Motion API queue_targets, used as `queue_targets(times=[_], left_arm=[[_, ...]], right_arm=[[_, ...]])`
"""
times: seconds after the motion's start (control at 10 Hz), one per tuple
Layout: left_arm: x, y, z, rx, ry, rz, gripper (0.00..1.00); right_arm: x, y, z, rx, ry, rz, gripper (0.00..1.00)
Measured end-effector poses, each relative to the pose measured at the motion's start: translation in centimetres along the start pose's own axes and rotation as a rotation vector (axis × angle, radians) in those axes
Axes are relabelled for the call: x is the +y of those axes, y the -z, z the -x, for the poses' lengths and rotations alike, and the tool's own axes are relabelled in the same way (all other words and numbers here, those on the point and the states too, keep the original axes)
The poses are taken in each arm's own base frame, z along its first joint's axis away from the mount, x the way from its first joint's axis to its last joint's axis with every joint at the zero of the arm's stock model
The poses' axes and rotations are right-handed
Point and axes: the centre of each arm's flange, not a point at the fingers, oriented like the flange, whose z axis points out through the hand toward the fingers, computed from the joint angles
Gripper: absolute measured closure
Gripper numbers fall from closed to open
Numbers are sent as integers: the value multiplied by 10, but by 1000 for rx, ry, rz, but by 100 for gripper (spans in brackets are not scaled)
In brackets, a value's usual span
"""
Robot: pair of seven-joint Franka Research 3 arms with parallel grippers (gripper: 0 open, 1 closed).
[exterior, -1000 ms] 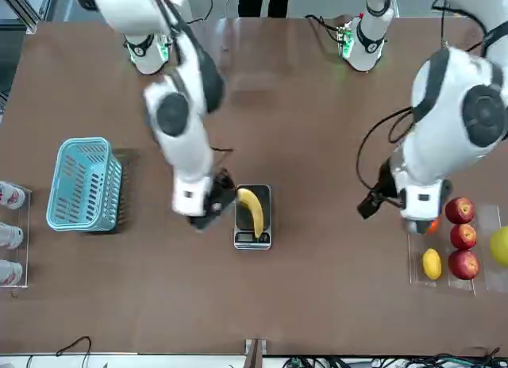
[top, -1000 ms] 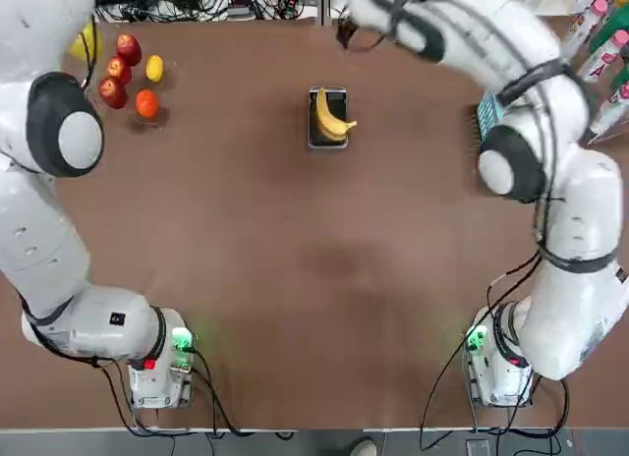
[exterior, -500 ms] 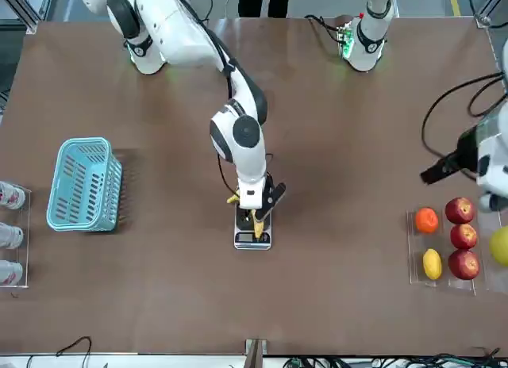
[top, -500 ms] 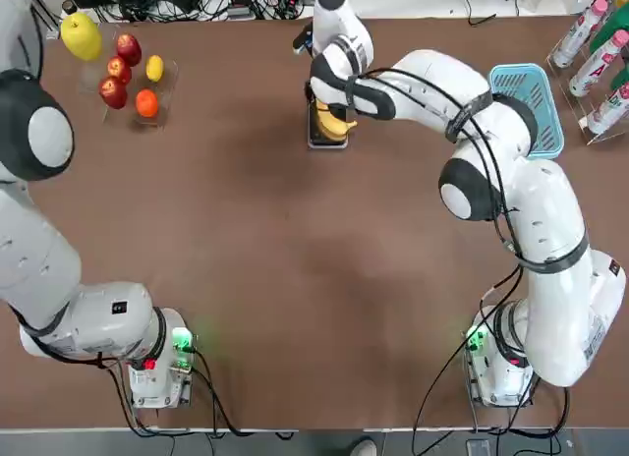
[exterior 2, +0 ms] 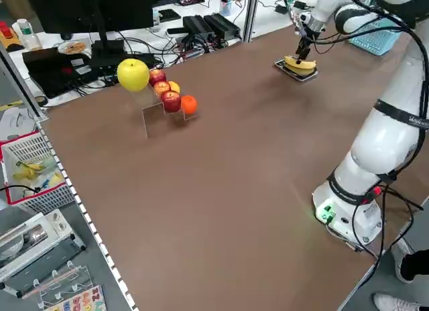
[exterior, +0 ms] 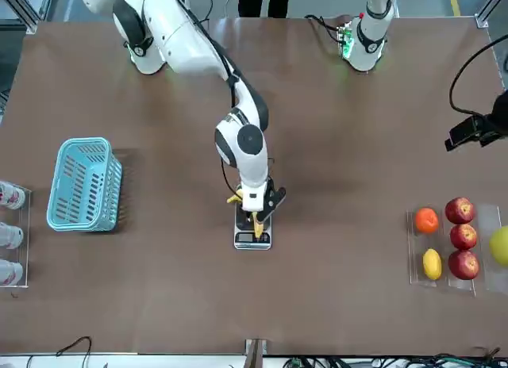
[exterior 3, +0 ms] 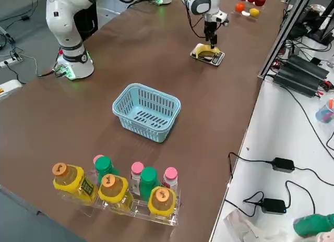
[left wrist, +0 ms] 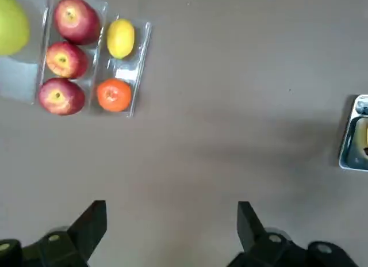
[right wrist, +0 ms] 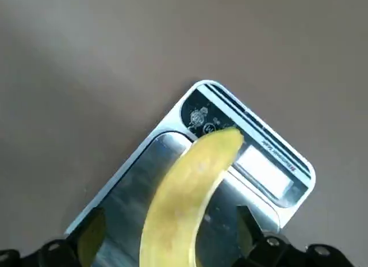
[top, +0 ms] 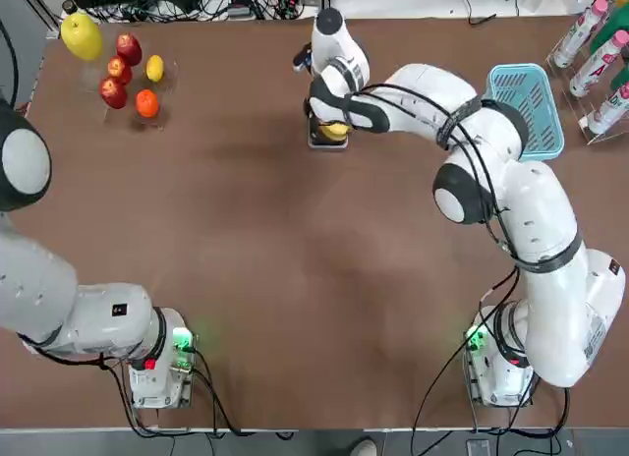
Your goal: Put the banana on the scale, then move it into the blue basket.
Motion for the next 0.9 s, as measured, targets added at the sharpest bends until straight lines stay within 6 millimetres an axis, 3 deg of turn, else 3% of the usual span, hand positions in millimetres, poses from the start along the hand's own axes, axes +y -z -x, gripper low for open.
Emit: queue_targets(times=[0.2, 0.3, 0.4, 0.5, 0.7, 0.9], left_arm=[[1, -6, 6, -13, -66, -3, 0], [-12, -1, 9, -22, -87, -6, 0], [-23, 8, 11, -11, -89, -8, 0], [-28, 20, 13, 5, -86, -8, 0], [-30, 36, 18, 1, -83, -8, 0], [-29, 41, 21, -11, -84, -8, 0]], right_arm=[[1, -15, 6, 0, -13, 2, 0], [3, -15, 6, -1, -16, 3, 1], [4, -15, 6, 0, -29, 3, 14], [5, -15, 6, 1, -60, 3, 33], [8, -14, 5, 4, -107, 2, 62], [10, -5, 2, 18, -147, 0, 66]])
